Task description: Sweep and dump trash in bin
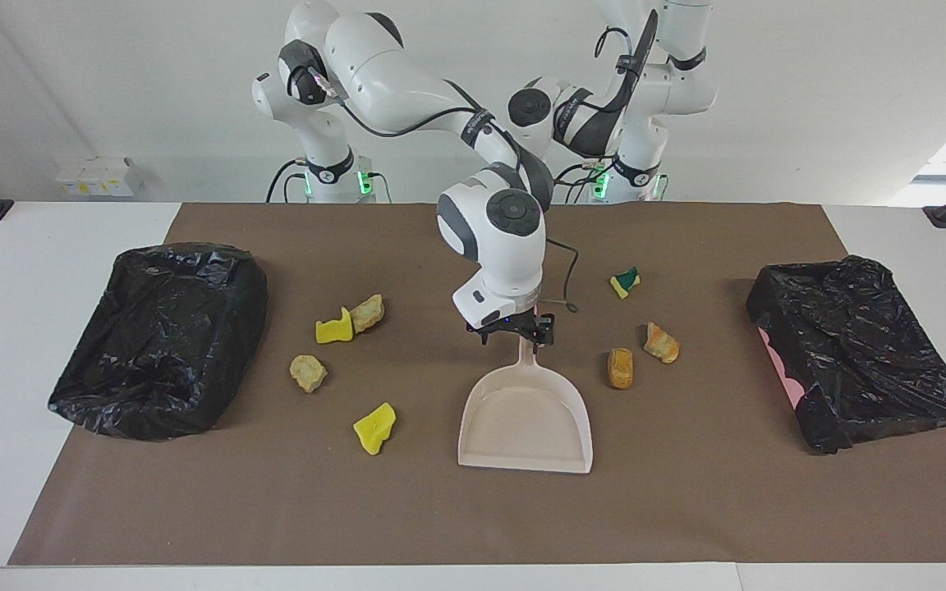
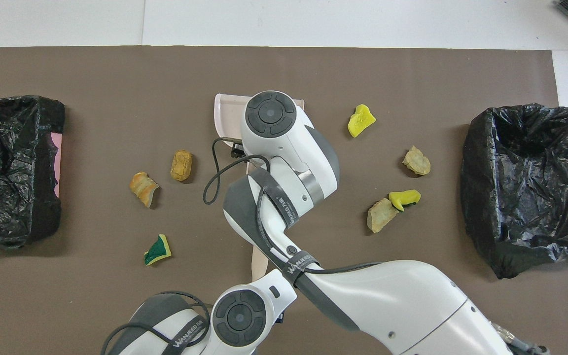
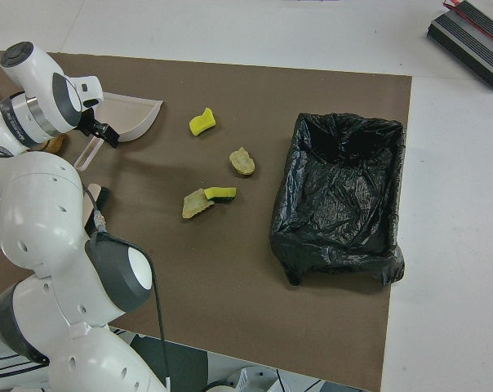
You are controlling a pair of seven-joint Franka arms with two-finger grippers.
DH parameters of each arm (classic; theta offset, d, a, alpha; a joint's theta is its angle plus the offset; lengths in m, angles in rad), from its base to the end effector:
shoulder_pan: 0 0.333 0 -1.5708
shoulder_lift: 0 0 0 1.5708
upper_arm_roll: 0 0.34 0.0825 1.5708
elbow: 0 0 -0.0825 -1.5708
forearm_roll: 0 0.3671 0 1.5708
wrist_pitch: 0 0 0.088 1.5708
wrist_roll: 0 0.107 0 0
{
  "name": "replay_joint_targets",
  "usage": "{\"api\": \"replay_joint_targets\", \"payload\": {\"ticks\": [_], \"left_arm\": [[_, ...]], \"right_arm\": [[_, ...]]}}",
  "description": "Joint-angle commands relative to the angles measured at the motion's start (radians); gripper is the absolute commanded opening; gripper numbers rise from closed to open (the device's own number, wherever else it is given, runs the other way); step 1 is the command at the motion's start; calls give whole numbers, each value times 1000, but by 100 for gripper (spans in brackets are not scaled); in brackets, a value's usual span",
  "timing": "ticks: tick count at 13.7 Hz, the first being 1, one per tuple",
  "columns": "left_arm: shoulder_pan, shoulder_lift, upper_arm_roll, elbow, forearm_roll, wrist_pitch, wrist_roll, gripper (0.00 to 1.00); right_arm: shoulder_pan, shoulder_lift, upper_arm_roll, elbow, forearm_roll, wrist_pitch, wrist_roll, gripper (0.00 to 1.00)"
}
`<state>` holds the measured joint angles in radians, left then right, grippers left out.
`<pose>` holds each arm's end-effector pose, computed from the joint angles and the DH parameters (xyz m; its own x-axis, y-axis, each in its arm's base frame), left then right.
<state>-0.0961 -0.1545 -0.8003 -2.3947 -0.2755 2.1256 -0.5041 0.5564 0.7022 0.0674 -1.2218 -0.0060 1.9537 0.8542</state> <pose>0.2677 -0.3587 0.3811 0.9600 -0.2093 -0.1859 -0.2113 -0.9774 0.0090 0.6144 0.4242 0.3861 0.9702 -0.2422 -0.0083 -0.2423 -0.9690 -0.0482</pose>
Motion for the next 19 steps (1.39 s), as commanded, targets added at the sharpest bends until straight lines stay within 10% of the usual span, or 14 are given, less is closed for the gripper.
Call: {"api": "replay_joint_targets", "payload": {"ticks": [1, 5, 9, 13, 19], "left_arm": [[4, -23, 7, -3, -19, -36, 18, 0], [15, -100, 67, 14, -17, -211, 149, 0], [16, -197, 249, 5, 24, -352, 340, 0], [28, -258, 339, -4, 128, -487, 340, 0], [53, -304, 340, -53, 127, -500, -191, 0]], "right_arm": [[28, 37, -3, 41, -3, 7, 19, 87], [34, 36, 0, 30, -3, 5, 3, 71], [37, 36, 0, 22, -35, -7, -83, 0], [1, -6, -8, 24, -23, -27, -159, 0], [-39, -136, 0, -94, -9, -29, -432, 0]]}}
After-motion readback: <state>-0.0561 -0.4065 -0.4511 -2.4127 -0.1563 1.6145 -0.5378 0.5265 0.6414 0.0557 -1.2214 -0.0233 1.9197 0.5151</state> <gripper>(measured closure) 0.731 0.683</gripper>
